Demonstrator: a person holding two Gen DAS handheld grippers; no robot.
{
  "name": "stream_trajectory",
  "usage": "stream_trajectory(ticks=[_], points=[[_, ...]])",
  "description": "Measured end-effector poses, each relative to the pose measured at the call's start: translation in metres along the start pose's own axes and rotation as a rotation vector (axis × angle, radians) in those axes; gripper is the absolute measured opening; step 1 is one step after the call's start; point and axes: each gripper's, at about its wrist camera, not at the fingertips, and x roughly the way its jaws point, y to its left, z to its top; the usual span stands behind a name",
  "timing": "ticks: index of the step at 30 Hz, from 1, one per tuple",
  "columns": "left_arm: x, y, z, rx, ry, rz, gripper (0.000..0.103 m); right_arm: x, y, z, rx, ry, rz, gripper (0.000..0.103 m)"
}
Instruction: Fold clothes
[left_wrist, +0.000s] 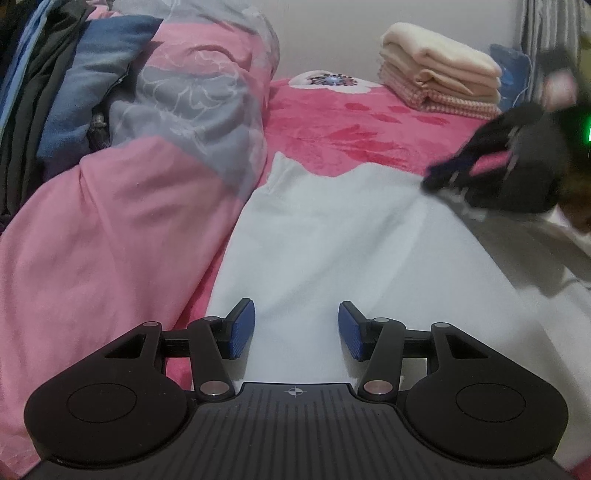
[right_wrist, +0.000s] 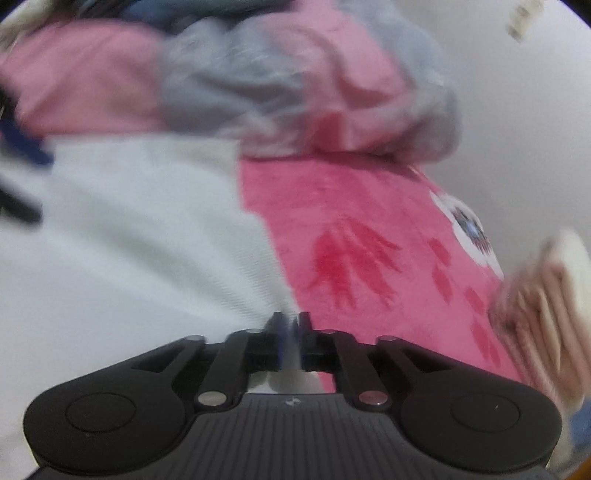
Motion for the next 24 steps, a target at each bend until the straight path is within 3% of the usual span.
stream_trajectory(ticks=[2,6,9,12,16,19,21,23,24], points=[[0.0,0.001,0.0,0.001,0.001,-0.002,0.051,-0.022,-0.043,-0.006,0.18,-0.02,-0.044,0.024],[0.002,0.0,0.002,0.002,0.005,0.0,0.052,-0.07,-0.141,-0.052,0.579,-0.003,-0.081,0.025],[0.003,-0.002,0.002,0.012,0.005,0.009,0.053,-0.099,-0.169,-0.089,0.711,0.01,-0.029,0.025],[0.004,-0.004,0.003,0.017,0.009,0.021,0.054,-0.108,-0.152,-0.107,0.65,0.073,0.038,0.03],[0.005,-0.006,0.005,0.018,0.016,0.036,0.055,-0.099,-0.112,-0.106,0.459,0.114,0.097,0.038],[0.005,-0.007,0.005,0.015,0.019,0.046,0.055,-0.085,-0.088,-0.102,0.303,0.138,0.132,0.037],[0.005,-0.007,0.005,0.014,0.02,0.051,0.055,-0.068,-0.076,-0.103,0.199,0.164,0.085,0.036],[0.004,-0.007,0.005,0.016,0.019,0.055,0.055,-0.064,-0.095,-0.104,0.297,0.156,-0.023,0.04],[0.003,-0.007,0.005,0.017,0.018,0.057,0.055,-0.063,-0.109,-0.105,0.375,0.155,-0.09,0.036]])
